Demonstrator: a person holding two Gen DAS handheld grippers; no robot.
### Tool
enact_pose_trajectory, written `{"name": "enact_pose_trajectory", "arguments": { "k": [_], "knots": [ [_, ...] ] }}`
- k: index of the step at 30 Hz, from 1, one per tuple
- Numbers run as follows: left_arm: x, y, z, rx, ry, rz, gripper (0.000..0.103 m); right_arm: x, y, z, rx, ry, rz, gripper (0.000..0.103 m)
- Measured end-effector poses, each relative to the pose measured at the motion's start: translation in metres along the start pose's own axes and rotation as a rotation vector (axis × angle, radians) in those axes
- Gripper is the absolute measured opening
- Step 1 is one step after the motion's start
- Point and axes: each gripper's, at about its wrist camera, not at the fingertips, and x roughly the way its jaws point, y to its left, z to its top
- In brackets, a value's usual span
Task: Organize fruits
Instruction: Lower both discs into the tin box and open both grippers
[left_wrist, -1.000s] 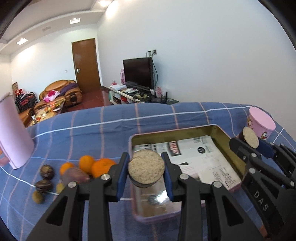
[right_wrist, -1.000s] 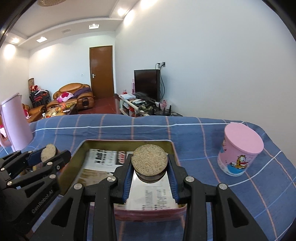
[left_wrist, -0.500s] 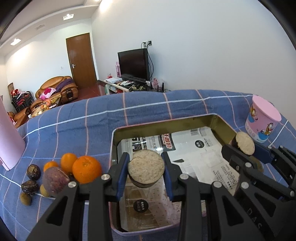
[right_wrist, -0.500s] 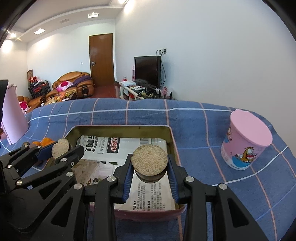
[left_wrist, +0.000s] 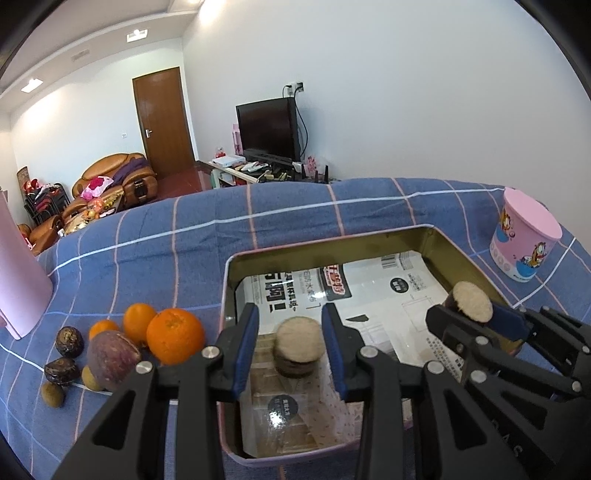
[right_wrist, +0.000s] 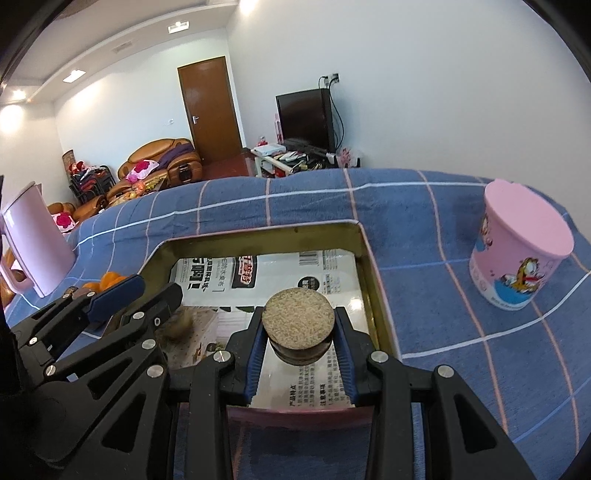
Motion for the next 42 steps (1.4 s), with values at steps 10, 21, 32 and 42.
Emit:
{"name": "enact_pose_trajectory", "arguments": {
  "k": [10, 21, 32, 42],
  "knots": [
    [-0.012, 0.01, 0.0, -0.039, -0.052, 0.037, 0.075, -0.023, -0.01, 0.001, 0.052, -0.121, -0.02, 0.056],
    [-0.034, 0.026, -0.004, -0.051, -0.146, 0.076, 0.103, -0.057, -0.006, 0.0, 0.009, -0.387, -0.239, 0.073],
    [-0.043, 0.054, -0.017, -0.079, -0.167, 0.109, 0.103, -0.063, -0.005, -0.004, 0.056, -0.401, -0.289, 0.073],
    [-0.045, 0.082, -0.028, -0.098, -0.143, 0.129, 0.103, -0.066, 0.019, -0.013, 0.038, -0.388, -0.294, 0.073]
  ]
}}
